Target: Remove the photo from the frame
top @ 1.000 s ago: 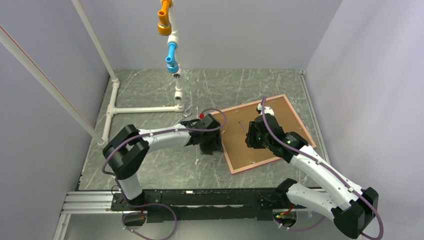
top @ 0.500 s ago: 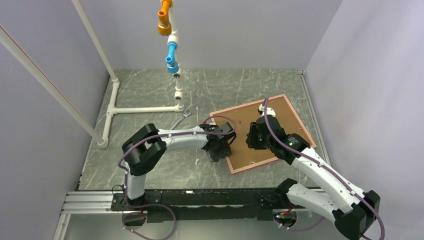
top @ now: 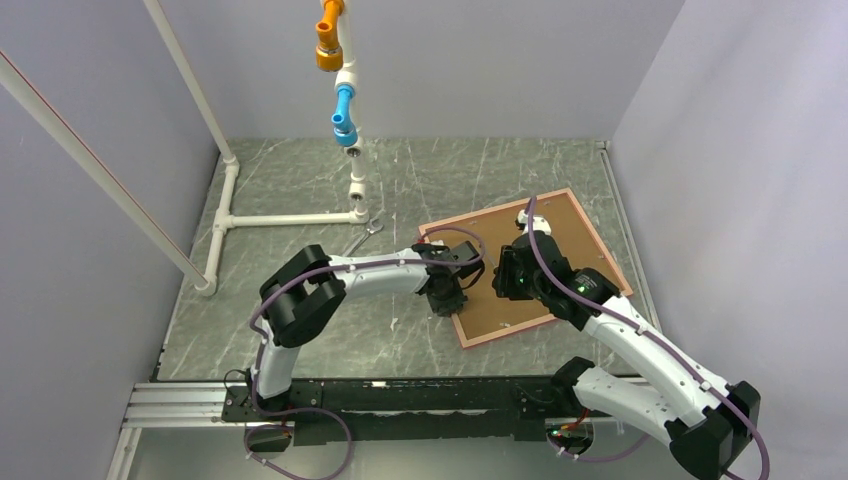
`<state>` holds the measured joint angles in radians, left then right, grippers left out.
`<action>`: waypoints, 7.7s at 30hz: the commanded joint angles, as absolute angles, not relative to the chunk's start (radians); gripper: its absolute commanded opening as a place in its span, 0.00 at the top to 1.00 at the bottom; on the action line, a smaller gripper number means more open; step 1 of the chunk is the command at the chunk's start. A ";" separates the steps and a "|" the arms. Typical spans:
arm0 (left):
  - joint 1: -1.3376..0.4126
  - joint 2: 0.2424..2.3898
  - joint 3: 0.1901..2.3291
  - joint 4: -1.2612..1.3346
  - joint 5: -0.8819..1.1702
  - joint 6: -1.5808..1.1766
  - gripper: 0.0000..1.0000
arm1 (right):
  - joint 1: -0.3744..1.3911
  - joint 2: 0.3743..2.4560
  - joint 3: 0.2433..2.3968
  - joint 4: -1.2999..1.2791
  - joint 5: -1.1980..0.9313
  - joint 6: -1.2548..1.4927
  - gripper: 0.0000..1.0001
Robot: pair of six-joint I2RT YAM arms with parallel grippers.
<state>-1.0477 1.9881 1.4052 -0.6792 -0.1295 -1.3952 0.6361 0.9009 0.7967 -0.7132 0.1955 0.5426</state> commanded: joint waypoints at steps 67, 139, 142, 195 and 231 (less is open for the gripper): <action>-0.708 1.824 1.109 -0.510 -0.009 -1.776 0.36 | 0.635 0.891 0.778 -0.655 0.135 0.534 1.00; -0.569 2.074 1.290 -0.205 0.094 -0.489 1.00 | 0.732 1.320 0.891 -0.367 0.143 0.457 1.00; -0.569 2.068 1.281 -0.200 0.094 -0.499 1.00 | 0.733 1.340 0.939 -0.399 0.159 0.474 1.00; -0.573 2.039 1.220 -0.155 0.112 -0.552 1.00 | 0.774 1.698 1.327 -0.838 0.176 0.407 1.00; -0.582 2.229 1.683 -0.492 0.021 -0.284 0.92 | 0.663 1.013 0.868 -0.819 0.151 0.578 1.00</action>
